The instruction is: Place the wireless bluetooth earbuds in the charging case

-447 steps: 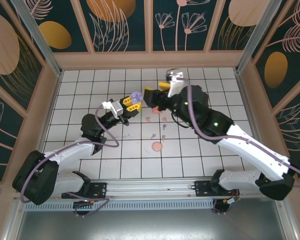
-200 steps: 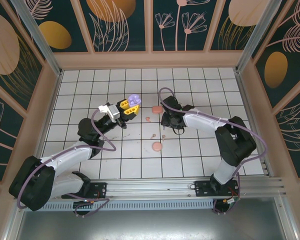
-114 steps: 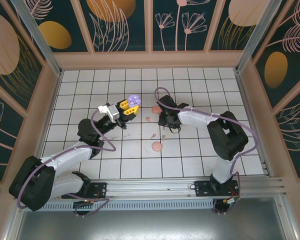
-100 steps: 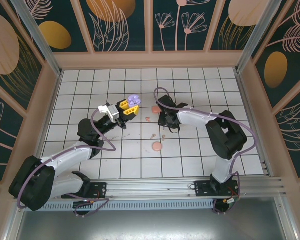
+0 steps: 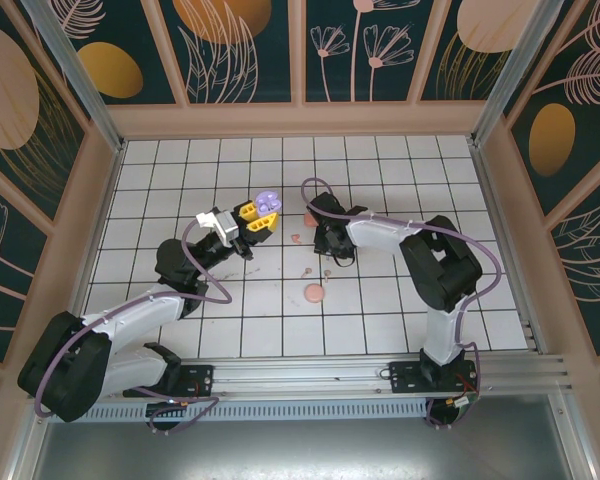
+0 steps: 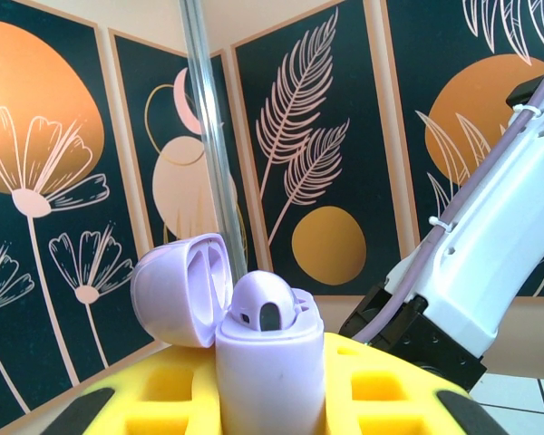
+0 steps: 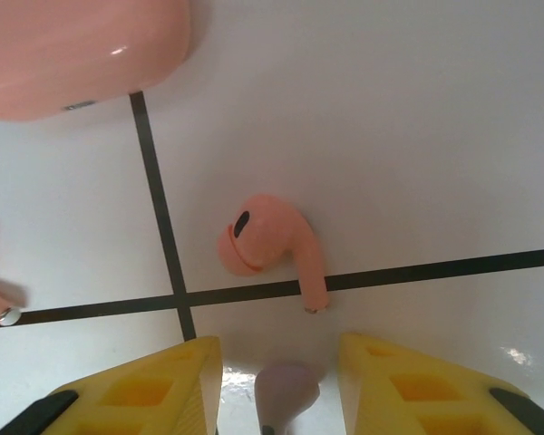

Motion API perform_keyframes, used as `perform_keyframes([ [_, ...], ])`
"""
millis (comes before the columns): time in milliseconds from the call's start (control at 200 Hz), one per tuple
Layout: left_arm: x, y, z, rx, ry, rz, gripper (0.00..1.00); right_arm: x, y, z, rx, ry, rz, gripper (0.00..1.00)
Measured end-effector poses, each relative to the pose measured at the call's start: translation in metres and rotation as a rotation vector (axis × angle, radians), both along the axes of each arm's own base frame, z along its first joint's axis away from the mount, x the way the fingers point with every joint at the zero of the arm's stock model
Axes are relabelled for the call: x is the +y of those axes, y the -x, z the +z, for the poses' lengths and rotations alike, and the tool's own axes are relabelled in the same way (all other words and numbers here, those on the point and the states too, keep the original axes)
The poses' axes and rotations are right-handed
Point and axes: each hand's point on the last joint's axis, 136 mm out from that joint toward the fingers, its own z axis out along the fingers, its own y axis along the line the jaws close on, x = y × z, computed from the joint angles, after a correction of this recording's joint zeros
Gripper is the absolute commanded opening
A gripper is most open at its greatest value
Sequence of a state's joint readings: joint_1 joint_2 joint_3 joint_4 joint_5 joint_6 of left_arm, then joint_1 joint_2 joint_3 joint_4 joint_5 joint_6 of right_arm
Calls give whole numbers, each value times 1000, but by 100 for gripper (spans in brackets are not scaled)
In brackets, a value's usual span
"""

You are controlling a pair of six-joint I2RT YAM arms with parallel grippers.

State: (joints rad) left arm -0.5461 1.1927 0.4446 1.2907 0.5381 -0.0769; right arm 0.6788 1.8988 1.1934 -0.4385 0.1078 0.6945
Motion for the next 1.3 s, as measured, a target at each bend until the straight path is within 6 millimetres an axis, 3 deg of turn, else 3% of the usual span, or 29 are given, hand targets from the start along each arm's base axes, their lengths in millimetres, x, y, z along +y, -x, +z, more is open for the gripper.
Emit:
perform_keyframes([
  [771, 1, 1, -2, 1, 5, 2, 0, -1, 0, -2, -10, 64, 3, 33],
  [1296, 1, 1, -3, 6, 4, 1, 0, -2, 0, -2, -17, 83, 4, 22],
])
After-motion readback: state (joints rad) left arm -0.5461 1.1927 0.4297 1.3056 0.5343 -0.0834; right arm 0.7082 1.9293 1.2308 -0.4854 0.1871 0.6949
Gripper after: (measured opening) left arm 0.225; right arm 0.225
